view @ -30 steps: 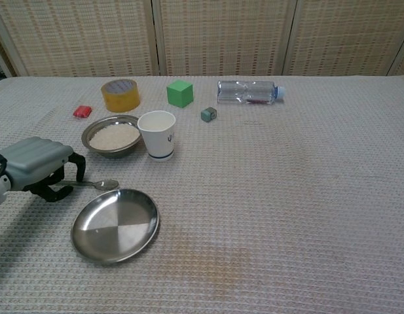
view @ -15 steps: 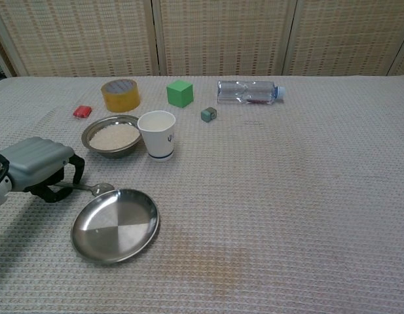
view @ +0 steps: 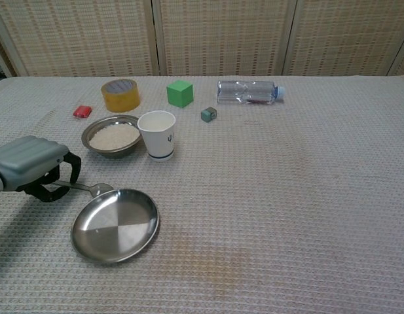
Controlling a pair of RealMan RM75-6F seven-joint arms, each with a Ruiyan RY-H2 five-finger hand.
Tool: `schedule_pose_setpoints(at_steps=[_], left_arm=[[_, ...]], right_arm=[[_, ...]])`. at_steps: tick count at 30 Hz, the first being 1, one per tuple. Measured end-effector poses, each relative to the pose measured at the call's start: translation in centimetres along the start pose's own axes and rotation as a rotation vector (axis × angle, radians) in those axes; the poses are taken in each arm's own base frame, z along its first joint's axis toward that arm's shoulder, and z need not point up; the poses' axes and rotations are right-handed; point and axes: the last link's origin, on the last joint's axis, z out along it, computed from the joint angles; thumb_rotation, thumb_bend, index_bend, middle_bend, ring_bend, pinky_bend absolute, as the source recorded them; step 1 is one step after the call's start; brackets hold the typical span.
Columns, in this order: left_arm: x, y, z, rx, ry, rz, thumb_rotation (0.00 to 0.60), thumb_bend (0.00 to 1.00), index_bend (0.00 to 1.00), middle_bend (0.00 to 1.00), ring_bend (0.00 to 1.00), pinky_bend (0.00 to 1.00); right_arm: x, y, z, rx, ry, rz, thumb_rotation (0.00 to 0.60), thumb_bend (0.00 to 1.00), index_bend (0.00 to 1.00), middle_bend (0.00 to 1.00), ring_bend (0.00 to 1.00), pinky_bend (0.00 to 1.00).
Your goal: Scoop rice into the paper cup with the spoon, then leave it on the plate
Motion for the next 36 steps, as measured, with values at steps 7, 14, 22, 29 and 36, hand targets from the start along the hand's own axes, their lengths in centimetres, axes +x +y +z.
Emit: schedule_pose_setpoints(at_steps=[7,14,22,29,36], left_arm=[[0.8,-1.2,-0.6,0.041,0.009,-0.001,0.600,0.43,0.63,1.00,0.99,1.00],[1.4,-1.9,-0.7,0.065,0.001,-0.012,0.600,0.43,0.66,1.00,1.00,1.00],[3.5,-2.6,-1.3,0.092,0.014,-0.007,0.600,0.43,0.66,1.00,1.00,1.00],[6.0,-3.3,-0.8,0.153,0.009,0.056,0.600,0.43,0.66,1.00,1.00,1.00],[8.8,-3.3,1.4,0.214,-0.003,0.123,0.600,0.43,0.66,1.00,1.00,1.00]], right_arm=[[0.0,-0.1,-0.1,0.004,-0.001,0.000,0.600,0.20,0.00,0.00,0.00,0.00],[0.1,-0.1,-0.2,0.008,-0.001,0.000,0.600,0.20,0.00,0.00,0.00,0.00],[0.0,-0.2,-0.2,0.011,-0.007,-0.002,0.600,0.20,0.00,0.00,0.00,0.00],[0.3,-0.2,-0.4,0.014,0.005,-0.006,0.600,0.20,0.00,0.00,0.00,0.00],[0.3,-0.3,-0.4,0.016,0.014,-0.010,0.600,0.20,0.00,0.00,0.00,0.00]])
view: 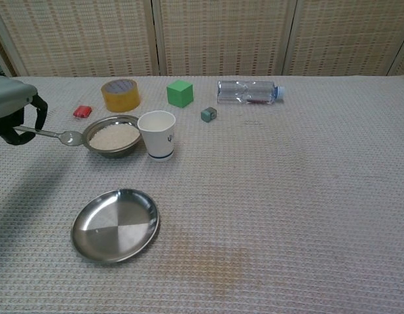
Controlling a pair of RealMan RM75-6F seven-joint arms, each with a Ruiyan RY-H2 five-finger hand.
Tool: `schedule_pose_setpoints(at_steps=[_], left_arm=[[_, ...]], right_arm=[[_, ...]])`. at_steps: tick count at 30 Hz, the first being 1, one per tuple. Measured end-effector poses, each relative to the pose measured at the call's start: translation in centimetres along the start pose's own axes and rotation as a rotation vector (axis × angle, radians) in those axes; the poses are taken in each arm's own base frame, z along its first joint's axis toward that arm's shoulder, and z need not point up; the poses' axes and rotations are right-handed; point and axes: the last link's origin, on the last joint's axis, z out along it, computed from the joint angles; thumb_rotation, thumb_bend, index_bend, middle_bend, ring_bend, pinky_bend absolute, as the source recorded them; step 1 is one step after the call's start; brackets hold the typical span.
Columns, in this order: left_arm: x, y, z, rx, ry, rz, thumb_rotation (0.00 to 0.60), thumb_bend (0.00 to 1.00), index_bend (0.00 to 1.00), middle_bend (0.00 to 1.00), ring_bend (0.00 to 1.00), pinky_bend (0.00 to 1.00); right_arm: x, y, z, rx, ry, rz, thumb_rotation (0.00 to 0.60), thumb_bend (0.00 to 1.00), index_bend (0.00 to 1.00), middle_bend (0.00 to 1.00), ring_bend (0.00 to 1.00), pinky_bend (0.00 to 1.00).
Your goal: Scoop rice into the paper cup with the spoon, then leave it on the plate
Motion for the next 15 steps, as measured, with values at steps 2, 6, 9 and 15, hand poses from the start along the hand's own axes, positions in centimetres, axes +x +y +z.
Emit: schedule_pose_setpoints(at_steps=[2,6,9,15], left_arm=[[0.6,0.3,0.7,0.010,-0.002,0.029,0.600,0.44,0.66,1.00,1.00,1.00],[1.7,1.1,2.0,0.030,-0.002,0.082,0.600,0.44,0.65,1.00,1.00,1.00],[2.2,1.7,3.0,0.044,-0.009,0.103,0.600,0.44,0.65,1.00,1.00,1.00],[2.6,2.5,4.7,0.074,-0.026,0.141,0.600,0.44,0.65,1.00,1.00,1.00]], right_arm=[[-0.1,0.0,0.0,0.000,-0.002,-0.001,0.600,0.20,0.00,0.00,0.00,0.00],[-0.3,0.1,0.2,-0.007,-0.010,-0.004,0.600,0.20,0.00,0.00,0.00,0.00],[-0.3,0.3,0.3,-0.015,-0.010,-0.005,0.600,0.20,0.00,0.00,0.00,0.00],[-0.4,0.5,0.5,-0.025,-0.016,-0.007,0.600,0.20,0.00,0.00,0.00,0.00]])
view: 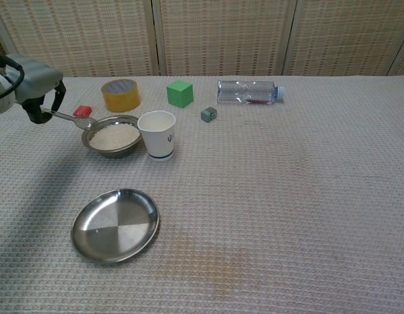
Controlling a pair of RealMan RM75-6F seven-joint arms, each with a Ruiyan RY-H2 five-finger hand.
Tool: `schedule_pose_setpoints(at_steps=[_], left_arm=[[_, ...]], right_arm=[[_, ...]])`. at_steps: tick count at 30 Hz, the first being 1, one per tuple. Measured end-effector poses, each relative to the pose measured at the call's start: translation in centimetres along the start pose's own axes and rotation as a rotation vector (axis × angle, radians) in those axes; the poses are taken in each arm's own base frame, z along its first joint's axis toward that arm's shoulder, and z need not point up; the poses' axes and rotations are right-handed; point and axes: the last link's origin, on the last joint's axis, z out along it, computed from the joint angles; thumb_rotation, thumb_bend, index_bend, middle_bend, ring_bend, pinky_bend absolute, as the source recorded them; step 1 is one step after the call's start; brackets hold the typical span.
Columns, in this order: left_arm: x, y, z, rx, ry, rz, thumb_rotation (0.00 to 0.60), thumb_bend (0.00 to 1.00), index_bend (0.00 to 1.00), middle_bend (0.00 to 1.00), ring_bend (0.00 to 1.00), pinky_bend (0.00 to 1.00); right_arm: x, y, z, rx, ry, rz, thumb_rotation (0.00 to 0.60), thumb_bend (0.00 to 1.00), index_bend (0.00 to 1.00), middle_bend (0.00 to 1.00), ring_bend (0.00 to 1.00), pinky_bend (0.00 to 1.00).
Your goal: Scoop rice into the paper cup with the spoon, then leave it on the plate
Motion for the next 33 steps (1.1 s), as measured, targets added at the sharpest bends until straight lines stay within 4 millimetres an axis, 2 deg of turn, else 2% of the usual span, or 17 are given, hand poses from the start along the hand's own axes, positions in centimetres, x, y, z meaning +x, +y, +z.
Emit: schedule_pose_setpoints(at_steps=[14,24,33], left_arm=[[0.2,2.7,1.8,0.075,-0.012,0.171,0.600,0.44,0.65,1.00,1.00,1.00],[-0.5,4.3,2.0,0.078,0.018,0.244,0.600,0.44,0.65,1.00,1.00,1.00],[-1.1,5.3,1.8,0.041,0.005,0.232,0.600,0.44,0.64,1.00,1.00,1.00]], right_arm=[[0.1,0.0,0.0,-0.001,0.003,0.000,0.600,0.20,0.00,0.00,0.00,0.00],[0.2,0.0,0.0,0.004,0.001,0.010,0.600,0.20,0.00,0.00,0.00,0.00],[0.3,0.1,-0.1,0.002,0.012,0.010,0.600,0.20,0.00,0.00,0.00,0.00]])
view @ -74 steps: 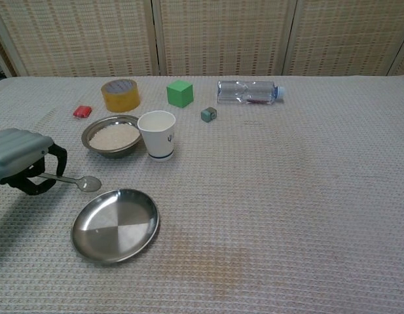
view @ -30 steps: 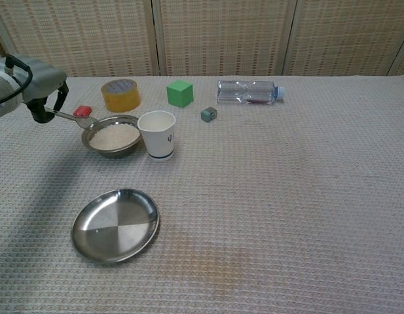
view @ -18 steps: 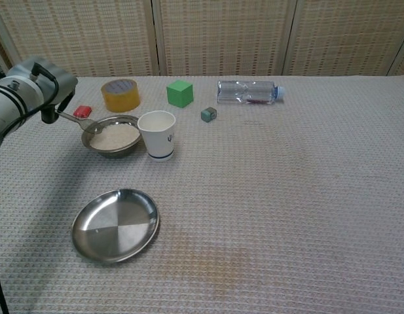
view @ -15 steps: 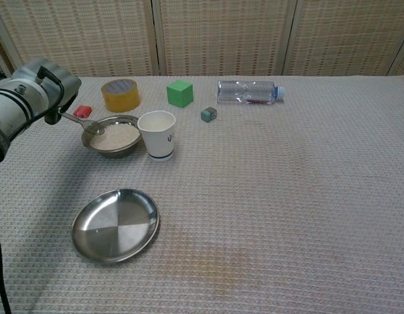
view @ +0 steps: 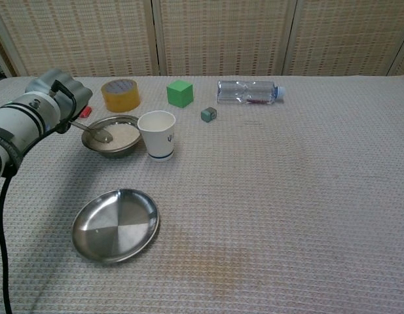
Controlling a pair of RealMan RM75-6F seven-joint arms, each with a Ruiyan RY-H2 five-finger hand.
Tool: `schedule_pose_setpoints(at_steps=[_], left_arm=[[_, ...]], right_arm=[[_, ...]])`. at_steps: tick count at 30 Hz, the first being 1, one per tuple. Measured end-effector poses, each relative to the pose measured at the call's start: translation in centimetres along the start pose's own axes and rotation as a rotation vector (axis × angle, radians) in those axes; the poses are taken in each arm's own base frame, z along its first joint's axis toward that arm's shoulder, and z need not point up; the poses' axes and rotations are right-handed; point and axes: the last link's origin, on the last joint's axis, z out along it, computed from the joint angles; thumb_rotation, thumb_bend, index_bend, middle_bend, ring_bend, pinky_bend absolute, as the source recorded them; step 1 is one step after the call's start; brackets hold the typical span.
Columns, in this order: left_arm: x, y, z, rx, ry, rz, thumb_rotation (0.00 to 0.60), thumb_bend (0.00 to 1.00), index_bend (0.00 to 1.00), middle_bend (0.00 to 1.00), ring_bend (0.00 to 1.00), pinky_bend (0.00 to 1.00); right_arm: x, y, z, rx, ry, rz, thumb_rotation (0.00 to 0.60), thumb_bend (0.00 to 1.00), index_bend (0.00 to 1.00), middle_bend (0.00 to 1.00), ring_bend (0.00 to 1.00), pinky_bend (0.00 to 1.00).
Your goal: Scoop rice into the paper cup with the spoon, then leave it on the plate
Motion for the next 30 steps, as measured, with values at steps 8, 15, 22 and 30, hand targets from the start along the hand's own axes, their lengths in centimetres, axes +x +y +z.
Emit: schedule_pose_setpoints(at_steps=[8,15,22,30], left_arm=[[0.3,0.4,-0.2,-0.051,-0.040,-0.087,0.600,0.44,0.64,1.00,1.00,1.00],[0.5,-0.1,0.0,-0.085,-0.125,-0.205,0.600,0.44,0.64,1.00,1.00,1.00],[1.4,-2.2,0.5,-0.113,-0.200,-0.358,0.600,0.44,0.65,1.00,1.00,1.00],[2.4,-3.2,0.2,-0.121,-0.179,-0.404,0.600,0.44,0.65,1.00,1.00,1.00]], right_arm=[[0.0,0.1,0.0,-0.002,0.000,0.001,0.600,0.20,0.00,0.00,0.00,0.00],[-0.1,0.1,0.1,-0.003,-0.007,-0.002,0.600,0.20,0.00,0.00,0.00,0.00],[-0.1,0.0,0.1,0.000,-0.010,-0.004,0.600,0.20,0.00,0.00,0.00,0.00],[-0.1,0.0,0.0,0.004,-0.010,-0.006,0.600,0.20,0.00,0.00,0.00,0.00]])
